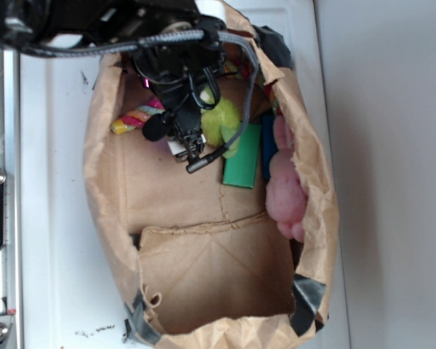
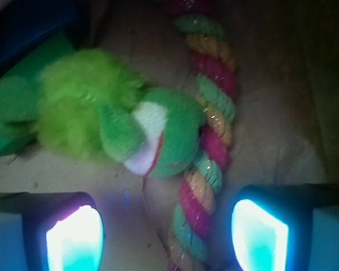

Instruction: Grab the multicolored rope.

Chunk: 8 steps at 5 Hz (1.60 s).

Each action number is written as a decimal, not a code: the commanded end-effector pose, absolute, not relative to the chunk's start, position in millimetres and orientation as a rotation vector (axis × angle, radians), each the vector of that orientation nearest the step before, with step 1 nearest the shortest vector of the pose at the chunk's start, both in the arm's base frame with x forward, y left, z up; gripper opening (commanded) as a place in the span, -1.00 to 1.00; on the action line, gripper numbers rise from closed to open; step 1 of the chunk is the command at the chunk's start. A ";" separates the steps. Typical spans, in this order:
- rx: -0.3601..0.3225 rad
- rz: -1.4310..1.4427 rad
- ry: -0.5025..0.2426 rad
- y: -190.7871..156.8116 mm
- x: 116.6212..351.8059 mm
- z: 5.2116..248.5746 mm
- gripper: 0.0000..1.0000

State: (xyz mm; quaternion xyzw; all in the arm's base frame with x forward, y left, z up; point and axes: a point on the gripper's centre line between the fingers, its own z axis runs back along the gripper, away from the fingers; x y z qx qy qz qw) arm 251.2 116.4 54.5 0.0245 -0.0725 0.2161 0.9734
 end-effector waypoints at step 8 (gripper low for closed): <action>0.116 0.450 -0.195 105.3 252.5 30.8 -1.00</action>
